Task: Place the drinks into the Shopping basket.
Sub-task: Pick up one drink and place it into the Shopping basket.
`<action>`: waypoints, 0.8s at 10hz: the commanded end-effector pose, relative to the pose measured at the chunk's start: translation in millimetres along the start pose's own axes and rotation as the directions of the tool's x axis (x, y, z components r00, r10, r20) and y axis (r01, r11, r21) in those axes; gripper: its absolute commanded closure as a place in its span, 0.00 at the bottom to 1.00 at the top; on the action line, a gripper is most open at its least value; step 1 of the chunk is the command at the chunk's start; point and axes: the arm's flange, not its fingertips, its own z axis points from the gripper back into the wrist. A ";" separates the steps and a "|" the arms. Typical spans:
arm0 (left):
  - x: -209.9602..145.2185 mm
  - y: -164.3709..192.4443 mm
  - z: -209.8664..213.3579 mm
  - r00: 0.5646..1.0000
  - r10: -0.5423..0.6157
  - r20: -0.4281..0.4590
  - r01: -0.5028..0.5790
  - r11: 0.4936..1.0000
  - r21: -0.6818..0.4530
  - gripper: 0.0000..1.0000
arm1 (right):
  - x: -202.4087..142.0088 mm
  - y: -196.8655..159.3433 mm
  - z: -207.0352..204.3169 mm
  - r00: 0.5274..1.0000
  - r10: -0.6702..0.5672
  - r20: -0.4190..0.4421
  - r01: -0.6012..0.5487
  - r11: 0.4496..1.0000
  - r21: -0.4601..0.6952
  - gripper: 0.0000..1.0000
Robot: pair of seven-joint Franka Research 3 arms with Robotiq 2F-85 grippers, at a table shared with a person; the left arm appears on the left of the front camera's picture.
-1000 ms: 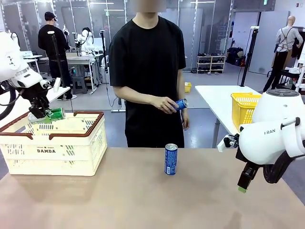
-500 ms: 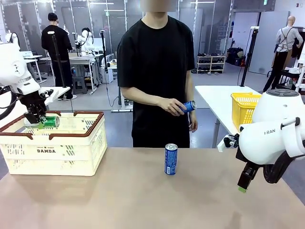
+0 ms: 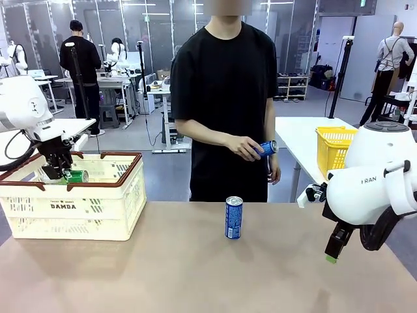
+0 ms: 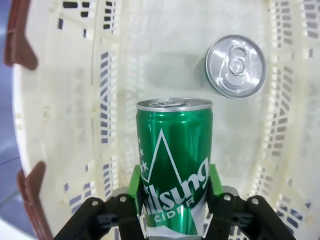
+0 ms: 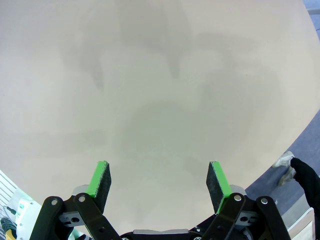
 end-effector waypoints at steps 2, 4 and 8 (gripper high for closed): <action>-9.4 5.5 -25.4 1.000 -0.008 0.008 0.008 1.000 -0.029 0.42 | -0.3 0.0 0.6 1.000 0.000 -0.003 0.000 1.000 -0.001 0.04; -11.0 13.5 -44.4 0.999 -0.033 0.017 0.033 0.999 -0.043 0.42 | -0.3 0.0 0.6 1.000 0.000 -0.003 0.000 1.000 -0.001 0.04; -9.4 13.3 -84.4 1.000 -0.021 0.016 0.022 0.995 -0.101 0.42 | -0.3 0.0 0.6 1.000 0.000 -0.003 0.000 1.000 -0.001 0.04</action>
